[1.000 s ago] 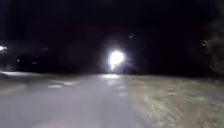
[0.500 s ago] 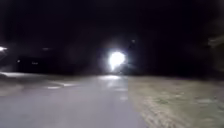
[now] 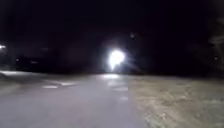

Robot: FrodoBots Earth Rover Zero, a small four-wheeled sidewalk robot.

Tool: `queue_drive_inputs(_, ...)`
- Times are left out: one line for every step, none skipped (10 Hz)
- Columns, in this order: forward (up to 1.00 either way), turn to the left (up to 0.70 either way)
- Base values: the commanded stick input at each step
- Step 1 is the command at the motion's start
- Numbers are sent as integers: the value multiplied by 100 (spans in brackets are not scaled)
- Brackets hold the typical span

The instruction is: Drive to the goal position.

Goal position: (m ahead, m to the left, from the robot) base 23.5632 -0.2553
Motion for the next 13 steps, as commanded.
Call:
queue_drive_inputs(37,0)
queue_drive_inputs(37,0)
queue_drive_inputs(37,0)
queue_drive_inputs(37,0)
queue_drive_inputs(37,0)
queue_drive_inputs(37,0)
queue_drive_inputs(37,0)
queue_drive_inputs(37,0)
queue_drive_inputs(37,0)
queue_drive_inputs(37,0)
queue_drive_inputs(37,0)
queue_drive_inputs(40,0)
queue_drive_inputs(40,0)
